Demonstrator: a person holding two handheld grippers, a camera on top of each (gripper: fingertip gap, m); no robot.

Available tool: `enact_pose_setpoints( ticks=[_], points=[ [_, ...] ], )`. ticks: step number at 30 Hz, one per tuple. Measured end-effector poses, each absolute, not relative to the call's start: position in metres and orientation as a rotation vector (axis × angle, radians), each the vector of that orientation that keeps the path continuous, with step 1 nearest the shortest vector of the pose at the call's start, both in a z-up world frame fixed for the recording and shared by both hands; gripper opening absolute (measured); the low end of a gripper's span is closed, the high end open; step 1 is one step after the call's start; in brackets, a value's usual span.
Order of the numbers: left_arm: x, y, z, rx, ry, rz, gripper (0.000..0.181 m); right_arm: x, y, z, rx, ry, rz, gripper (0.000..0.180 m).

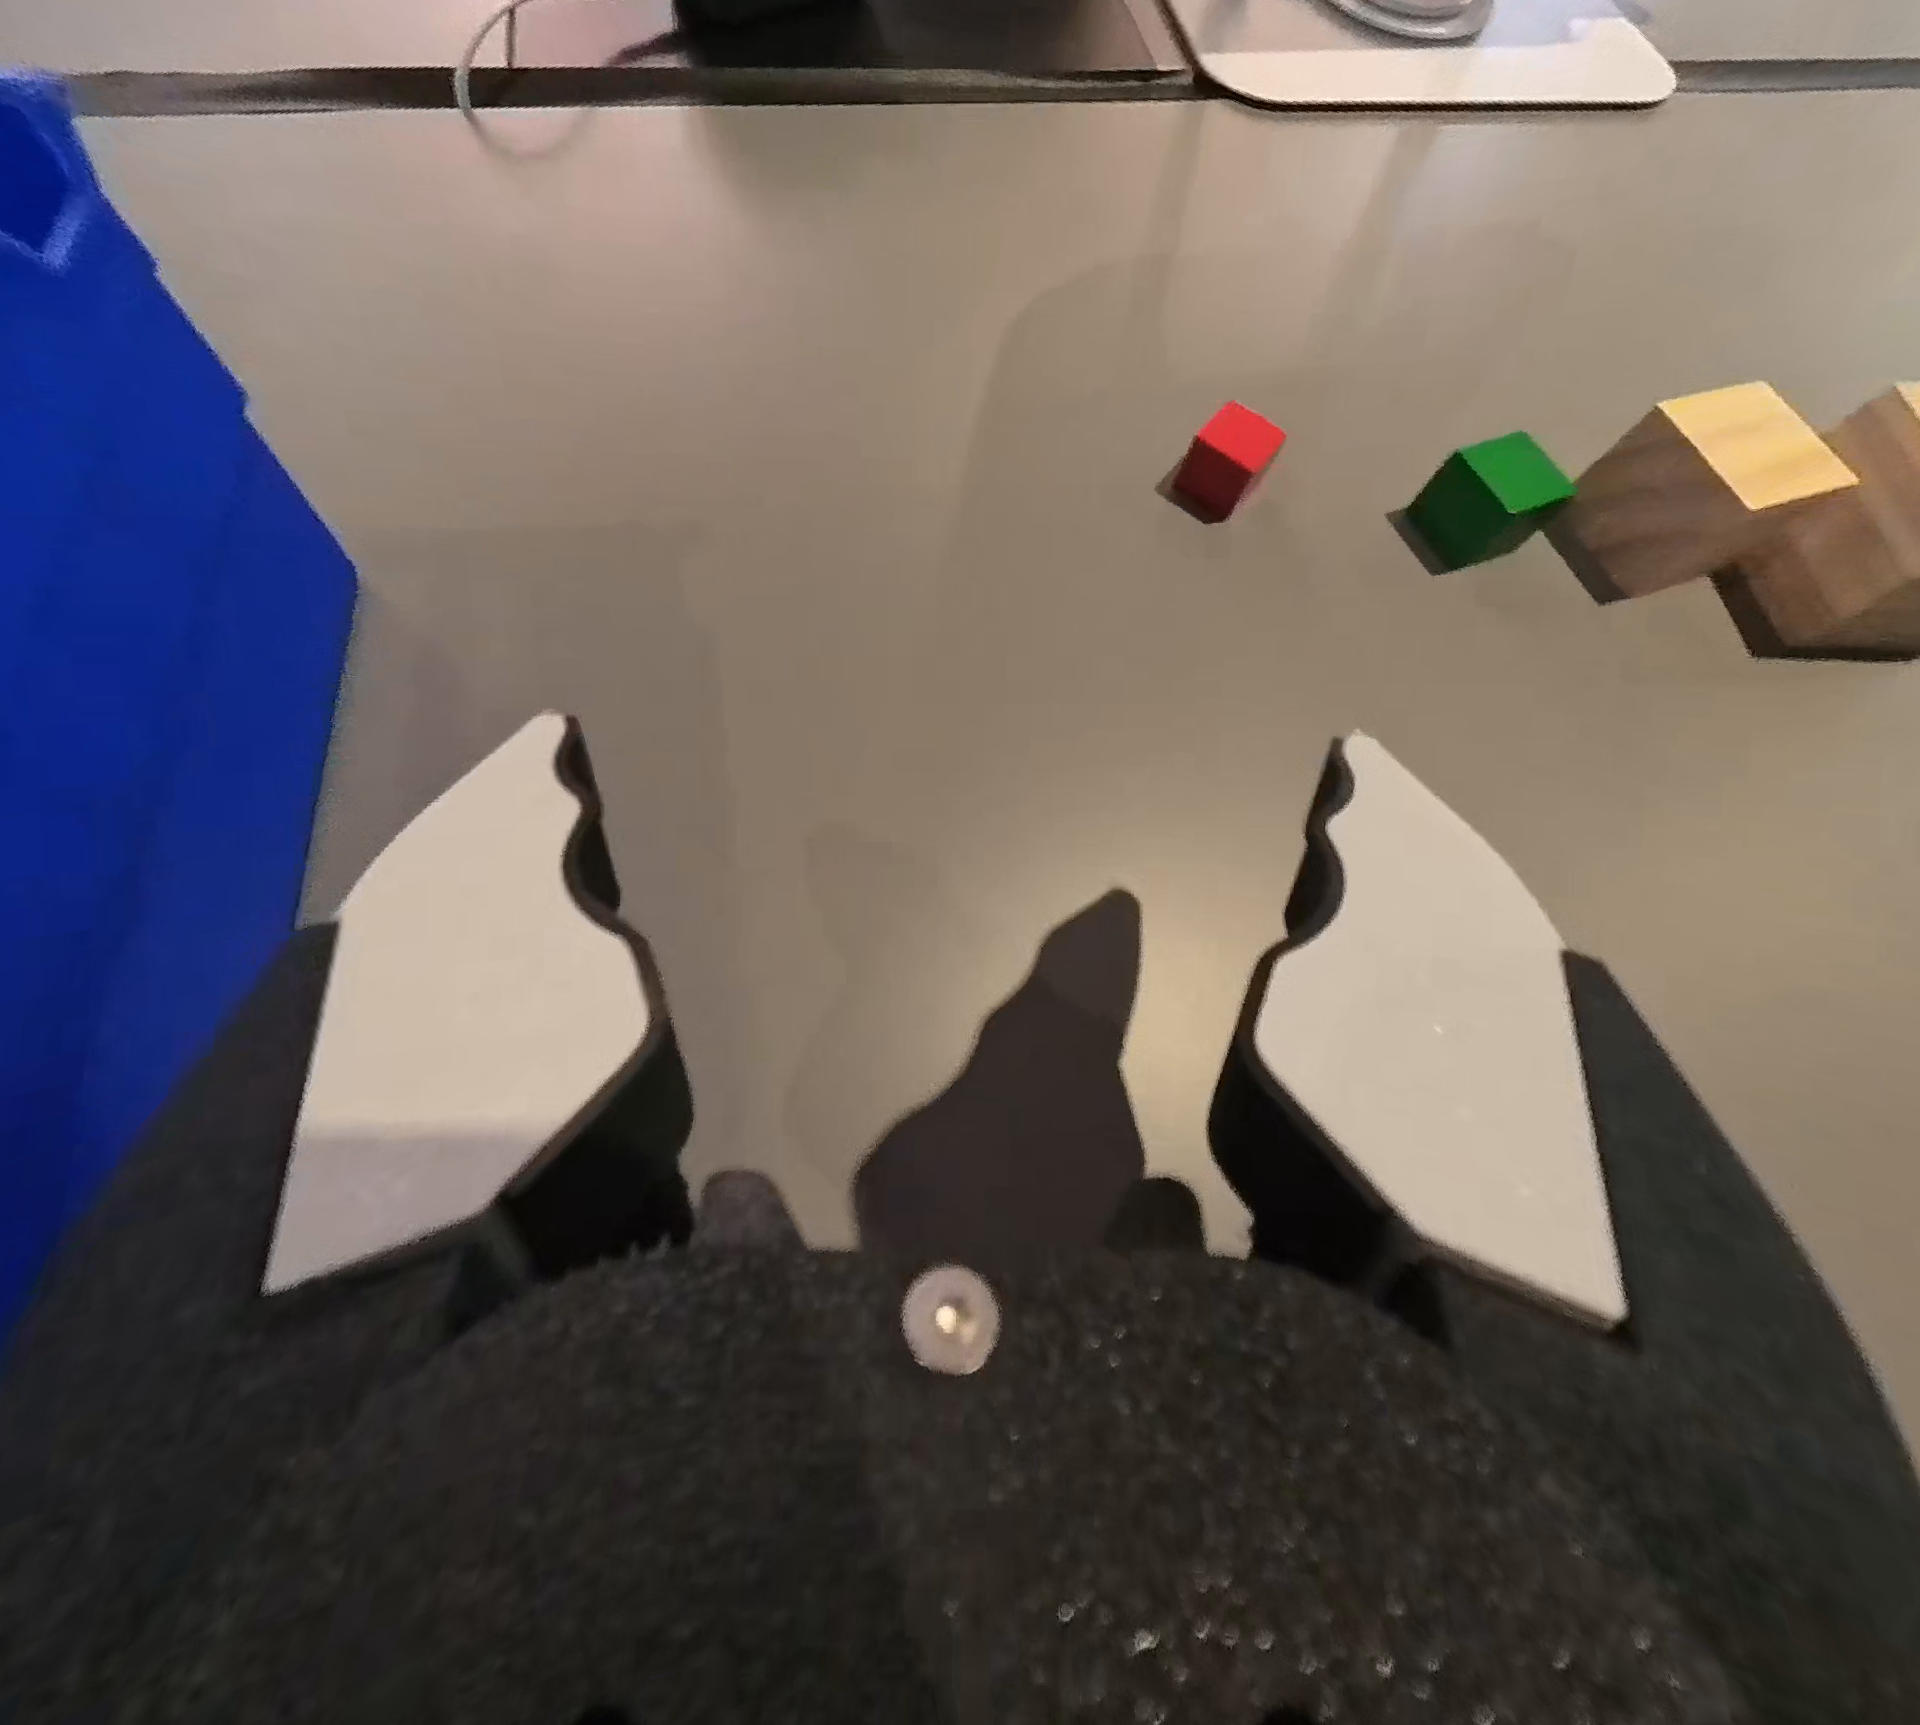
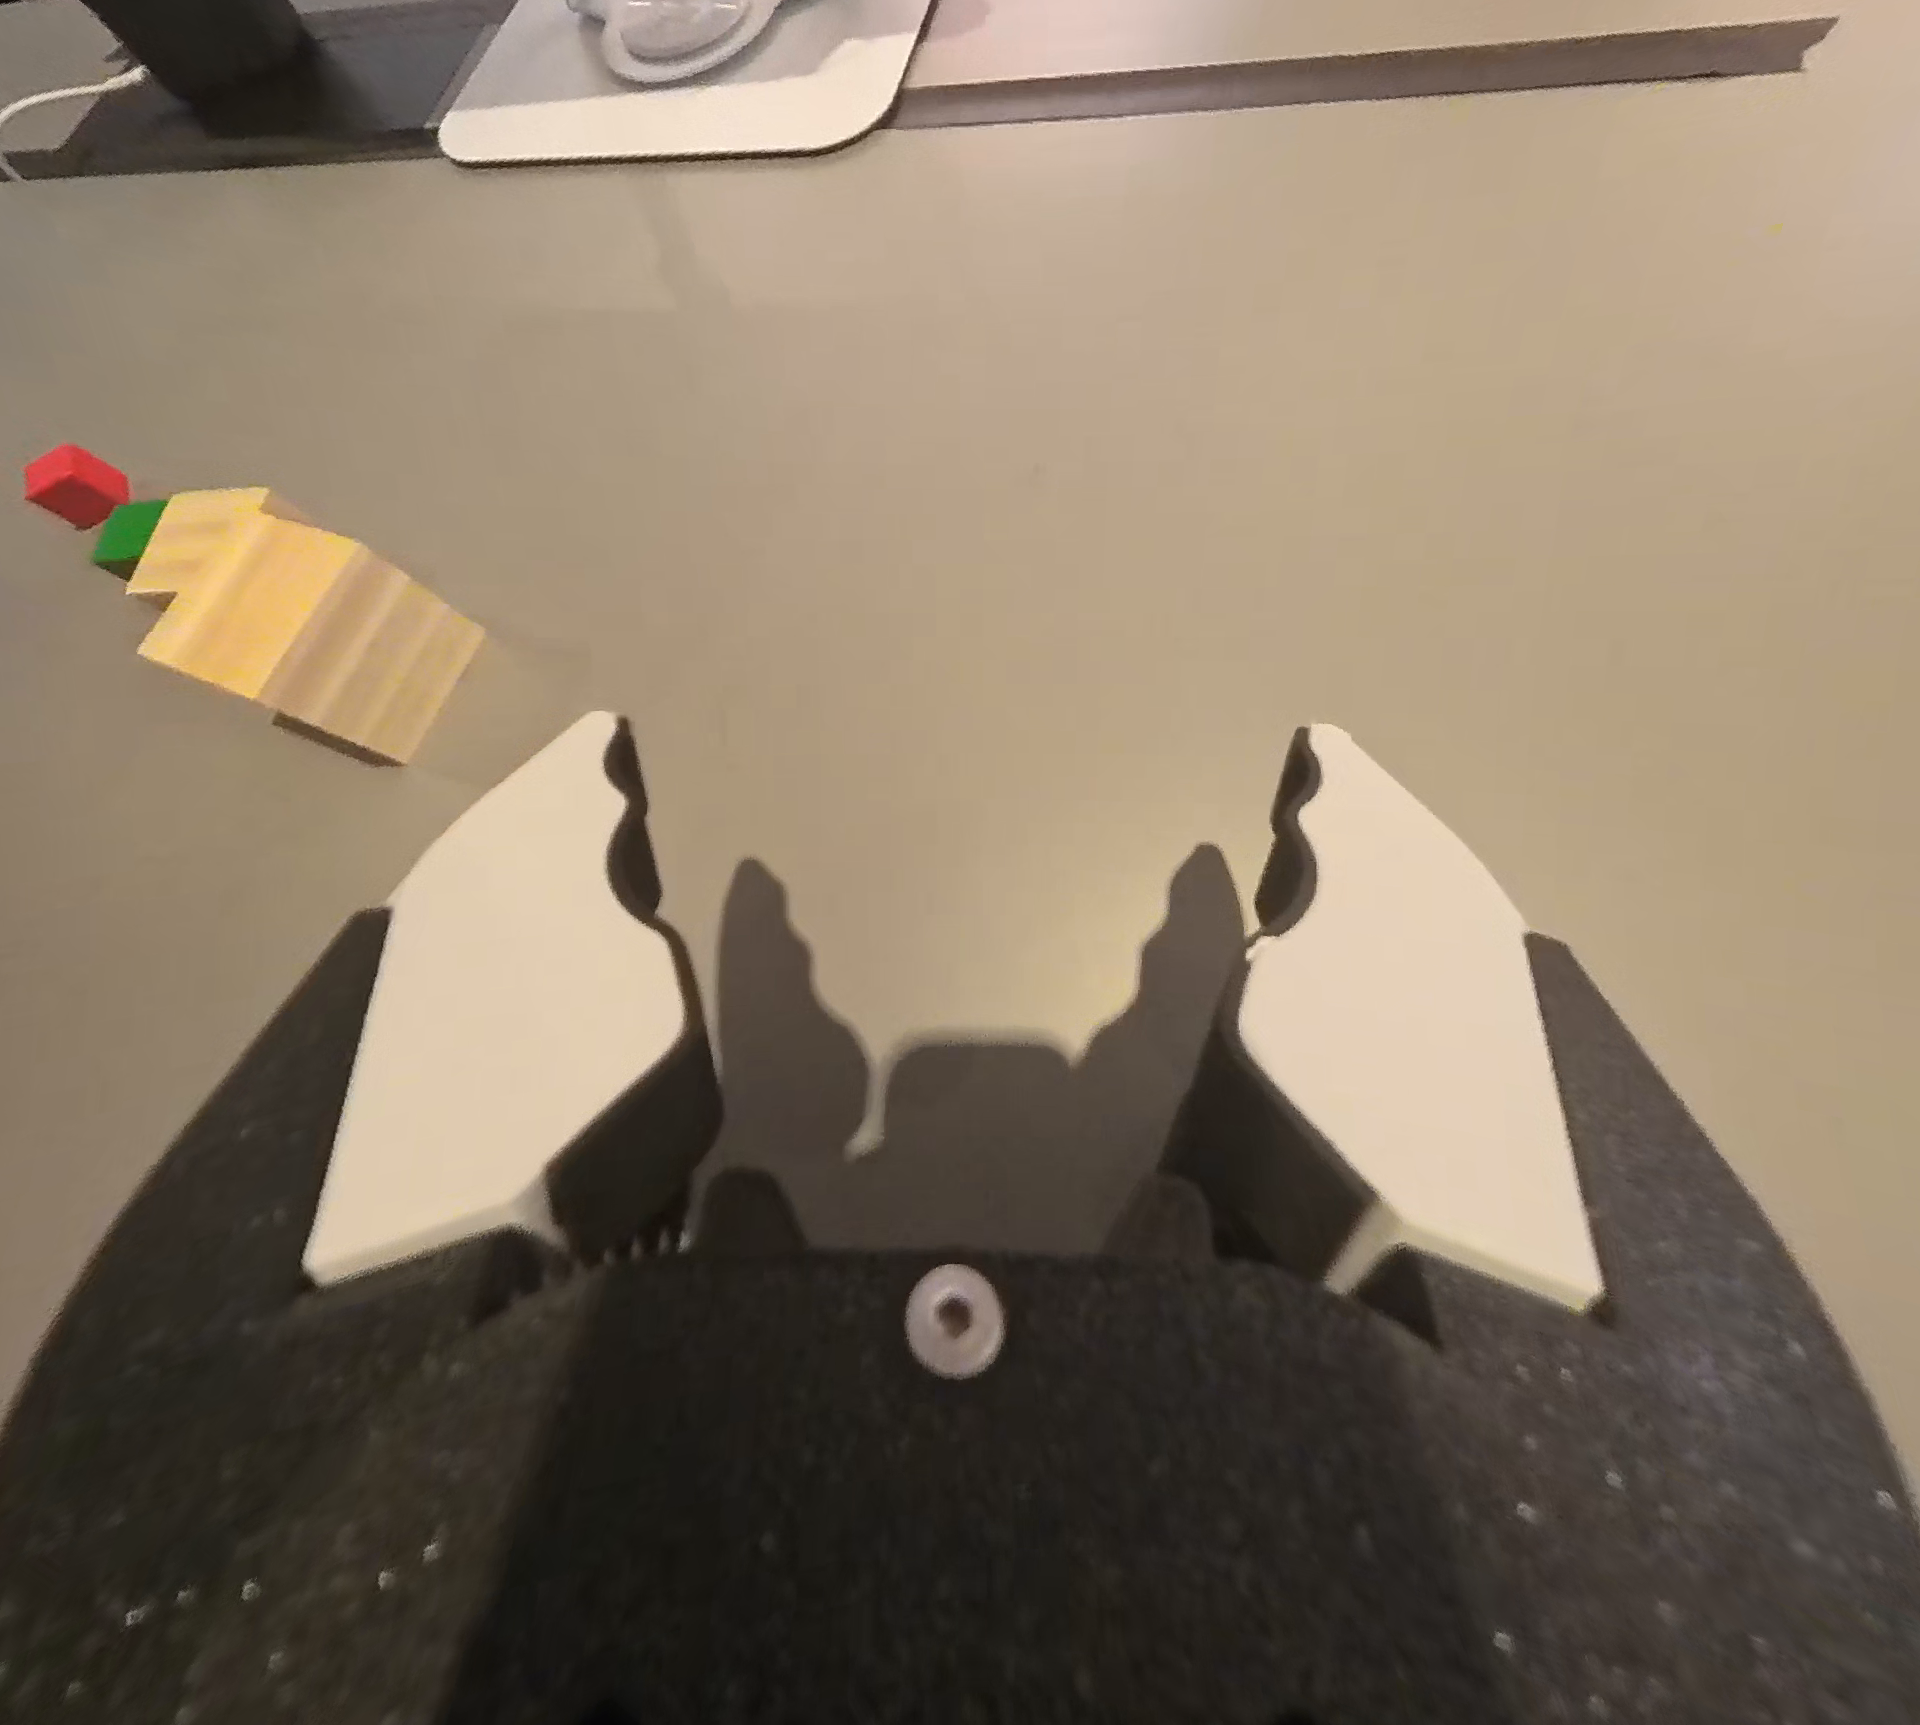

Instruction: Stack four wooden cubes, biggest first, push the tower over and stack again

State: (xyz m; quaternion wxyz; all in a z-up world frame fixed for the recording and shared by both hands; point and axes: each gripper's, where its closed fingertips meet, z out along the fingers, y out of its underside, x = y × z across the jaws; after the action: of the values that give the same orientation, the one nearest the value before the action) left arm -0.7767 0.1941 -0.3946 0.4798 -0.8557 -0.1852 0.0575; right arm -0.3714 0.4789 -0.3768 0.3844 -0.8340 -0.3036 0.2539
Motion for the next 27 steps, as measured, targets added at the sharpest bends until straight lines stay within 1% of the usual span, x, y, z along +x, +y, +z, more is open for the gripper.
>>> enact_pose_setpoints(
  ticks=[5,9,11,15,18,23,27],
  points=[
    [-0.729,0.214,-0.382,-2.056,-0.239,0.015,0.123,-0.366,0.472,-0.377,-2.105,-0.815,0.655,0.112],
    [-0.657,0.248,-0.363,-2.016,0.181,-0.196,0.111,-0.366,0.466,-0.371,-2.033,-0.873,0.686,0.112],
    [-0.627,0.263,-0.355,-2.012,0.402,-0.273,0.109,-0.368,0.460,-0.368,-1.984,-0.922,0.715,0.112],
    [-0.591,0.290,-0.352,-2.049,0.857,-0.263,0.104,-0.368,0.448,-0.367,-1.898,-1.021,0.738,0.113],
    [-0.571,0.312,-0.353,-2.066,1.093,-0.281,0.104,-0.367,0.441,-0.368,-1.855,-1.056,0.773,0.113],
    [-0.547,0.345,-0.358,-2.055,1.304,-0.370,0.091,-0.361,0.434,-0.372,-1.841,-1.060,0.797,0.113],
    [-0.543,0.362,-0.381,-2.092,1.386,-0.361,0.085,-0.355,0.433,-0.379,-1.858,-1.075,0.792,0.113]
  ],
)
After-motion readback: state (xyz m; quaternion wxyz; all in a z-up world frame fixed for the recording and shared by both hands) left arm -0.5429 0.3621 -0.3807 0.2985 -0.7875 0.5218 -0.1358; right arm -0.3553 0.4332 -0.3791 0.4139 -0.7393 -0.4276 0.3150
